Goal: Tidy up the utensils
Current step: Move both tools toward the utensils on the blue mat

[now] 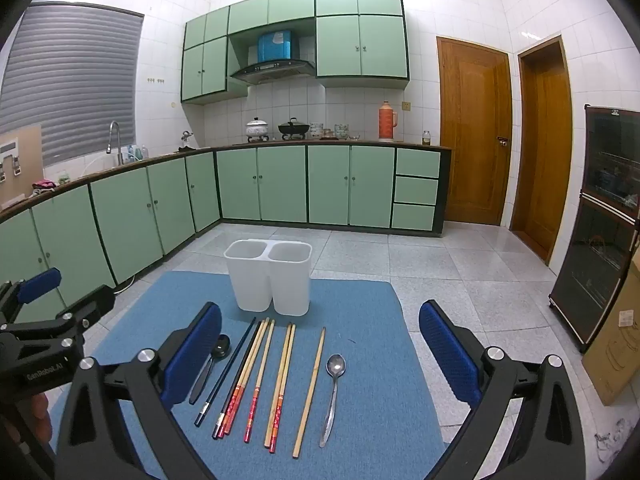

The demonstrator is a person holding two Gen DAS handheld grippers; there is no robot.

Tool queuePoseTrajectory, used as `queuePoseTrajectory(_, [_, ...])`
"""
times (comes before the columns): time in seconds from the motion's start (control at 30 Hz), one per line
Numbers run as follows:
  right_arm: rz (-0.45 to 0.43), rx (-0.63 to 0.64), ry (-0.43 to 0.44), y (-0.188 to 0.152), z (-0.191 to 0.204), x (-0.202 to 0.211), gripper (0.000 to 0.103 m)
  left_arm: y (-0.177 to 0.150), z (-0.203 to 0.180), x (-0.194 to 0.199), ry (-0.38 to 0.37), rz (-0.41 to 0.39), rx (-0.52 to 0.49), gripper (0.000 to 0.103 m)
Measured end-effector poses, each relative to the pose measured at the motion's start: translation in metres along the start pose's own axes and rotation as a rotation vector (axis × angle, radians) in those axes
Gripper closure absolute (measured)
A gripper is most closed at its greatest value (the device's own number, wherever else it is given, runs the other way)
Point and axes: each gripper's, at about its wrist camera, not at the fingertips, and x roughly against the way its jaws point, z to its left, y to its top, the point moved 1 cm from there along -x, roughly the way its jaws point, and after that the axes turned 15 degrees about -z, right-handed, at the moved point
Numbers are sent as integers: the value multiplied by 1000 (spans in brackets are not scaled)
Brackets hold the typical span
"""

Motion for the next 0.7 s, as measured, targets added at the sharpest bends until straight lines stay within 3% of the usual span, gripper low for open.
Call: queuePoseTrajectory(0.7, [0,1,0,0,0,0,6,0,0,0,-1,-4,1,5])
